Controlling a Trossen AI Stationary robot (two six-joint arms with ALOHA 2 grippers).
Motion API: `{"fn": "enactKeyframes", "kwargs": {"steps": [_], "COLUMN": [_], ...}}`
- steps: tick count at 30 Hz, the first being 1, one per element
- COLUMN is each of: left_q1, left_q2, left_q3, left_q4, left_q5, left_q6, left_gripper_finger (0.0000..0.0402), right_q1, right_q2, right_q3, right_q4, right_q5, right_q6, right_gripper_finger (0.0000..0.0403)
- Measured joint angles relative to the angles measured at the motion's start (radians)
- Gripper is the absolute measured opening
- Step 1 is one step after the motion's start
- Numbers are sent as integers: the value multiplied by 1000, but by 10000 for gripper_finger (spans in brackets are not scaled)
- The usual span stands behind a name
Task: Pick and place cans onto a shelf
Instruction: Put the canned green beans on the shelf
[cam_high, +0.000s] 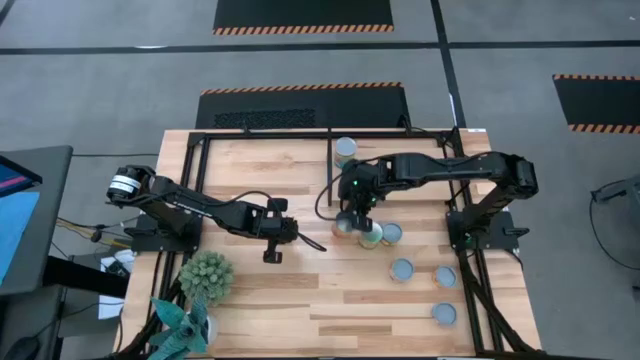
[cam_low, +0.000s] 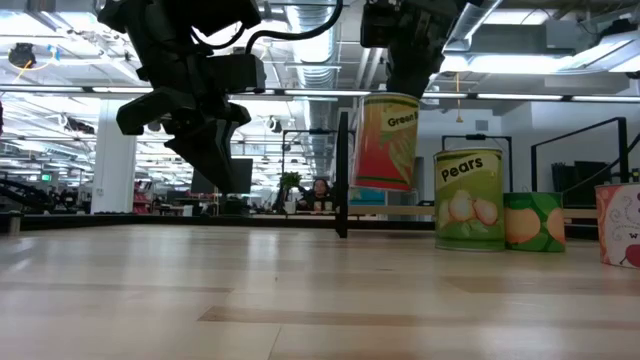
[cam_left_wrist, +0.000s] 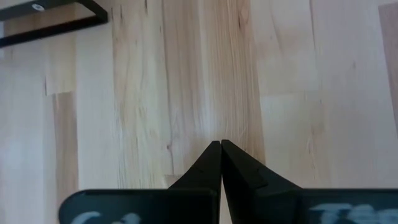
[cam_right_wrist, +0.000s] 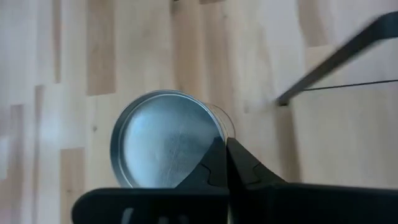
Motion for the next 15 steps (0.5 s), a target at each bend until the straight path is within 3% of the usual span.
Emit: {"fn": "enactKeyframes", "kwargs": {"steps": [15], "left_q1": [0], "left_q2": [0], "left_q3": [0], "left_q4": [9], "left_q5": [0], "left_q6": [0], "left_gripper_finger": [0], "right_q1": [-227], "right_q2": [-27], "right_q3": [0], "right_q4": [-23], "right_q5": [27], "right_q6": [-76], "right_gripper_finger": [2]}}
